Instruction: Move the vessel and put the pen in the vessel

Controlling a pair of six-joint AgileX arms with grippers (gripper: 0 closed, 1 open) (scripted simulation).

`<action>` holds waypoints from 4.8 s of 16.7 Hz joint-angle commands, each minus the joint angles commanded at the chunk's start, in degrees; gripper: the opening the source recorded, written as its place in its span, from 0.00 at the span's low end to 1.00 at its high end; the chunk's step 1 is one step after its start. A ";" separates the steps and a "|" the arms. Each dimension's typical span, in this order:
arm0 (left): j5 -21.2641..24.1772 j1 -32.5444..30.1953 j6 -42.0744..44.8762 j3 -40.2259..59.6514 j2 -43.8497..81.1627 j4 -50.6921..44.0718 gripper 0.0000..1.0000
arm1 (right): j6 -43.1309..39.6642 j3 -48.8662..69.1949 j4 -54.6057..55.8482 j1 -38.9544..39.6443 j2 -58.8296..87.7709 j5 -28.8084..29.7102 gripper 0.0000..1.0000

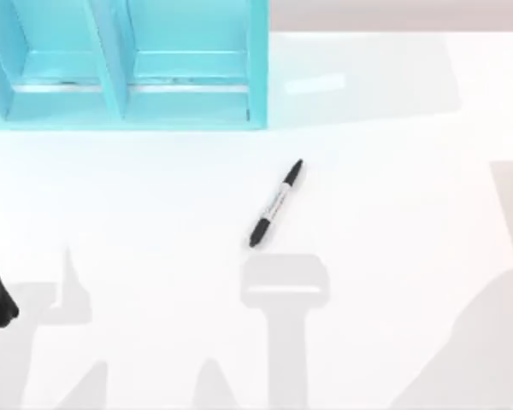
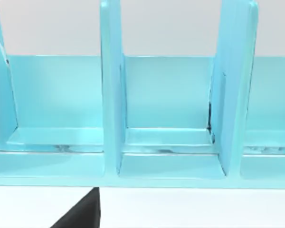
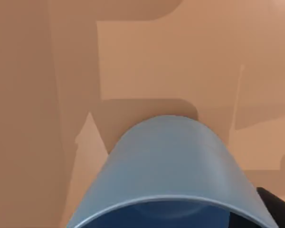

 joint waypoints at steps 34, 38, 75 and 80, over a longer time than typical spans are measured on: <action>0.00 0.00 0.00 0.00 0.00 0.00 1.00 | 47.44 2.19 -6.60 47.54 -7.76 -1.70 0.00; 0.00 0.00 0.00 0.00 0.00 0.00 1.00 | 48.06 -0.86 -1.30 48.24 -6.02 -1.56 0.00; 0.00 0.00 0.00 0.00 0.00 0.00 1.00 | 48.77 12.89 -14.59 48.65 -4.58 -1.46 1.00; 0.00 0.00 0.00 0.00 0.00 0.00 1.00 | 48.37 26.30 -29.29 48.53 -6.01 -1.42 1.00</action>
